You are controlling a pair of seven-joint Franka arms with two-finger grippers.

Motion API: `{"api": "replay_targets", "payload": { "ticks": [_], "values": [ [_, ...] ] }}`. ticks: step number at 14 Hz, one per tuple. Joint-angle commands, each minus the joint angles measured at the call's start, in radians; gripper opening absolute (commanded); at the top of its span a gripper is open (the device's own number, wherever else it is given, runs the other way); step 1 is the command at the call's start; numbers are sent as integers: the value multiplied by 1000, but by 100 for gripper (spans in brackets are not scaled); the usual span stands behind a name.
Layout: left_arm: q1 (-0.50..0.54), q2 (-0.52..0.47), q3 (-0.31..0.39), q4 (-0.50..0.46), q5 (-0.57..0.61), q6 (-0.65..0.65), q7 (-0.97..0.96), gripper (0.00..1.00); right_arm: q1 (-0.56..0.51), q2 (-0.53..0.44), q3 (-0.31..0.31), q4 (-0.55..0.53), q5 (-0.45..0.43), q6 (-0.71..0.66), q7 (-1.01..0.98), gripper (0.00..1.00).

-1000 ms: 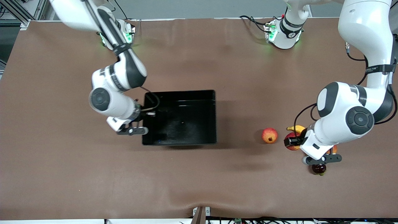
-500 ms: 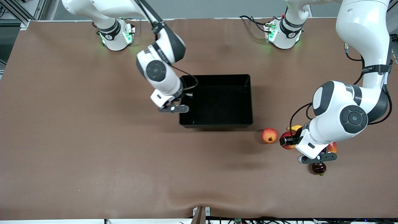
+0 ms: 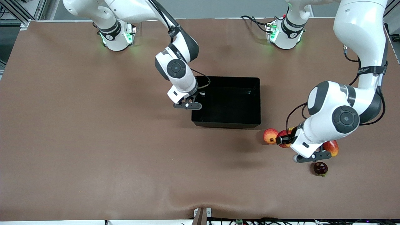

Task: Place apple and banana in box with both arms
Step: 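Push the black box toward the fruit with the right gripper while the left gripper lifts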

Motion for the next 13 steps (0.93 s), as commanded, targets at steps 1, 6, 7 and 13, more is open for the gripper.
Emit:
{"api": "replay_targets", "payload": {
  "ticks": [1, 6, 7, 13],
  "values": [
    [-18, -15, -2, -18, 5, -12, -54, 0, 18, 23, -12, 9, 17, 33, 13, 0],
    [-62, -21, -5, -44, 5, -12, -167, 0, 24, 29, -13, 9, 2, 22, 10, 100],
    [-76, -27, -10, -52, 5, -10, -196, 0, 24, 29, -15, 9, 0, 21, 11, 100],
    [-122, -160, -43, -252, 17, 65, -316, 0, -13, -33, -25, 24, 0, -31, 7, 100]
  ]
}}
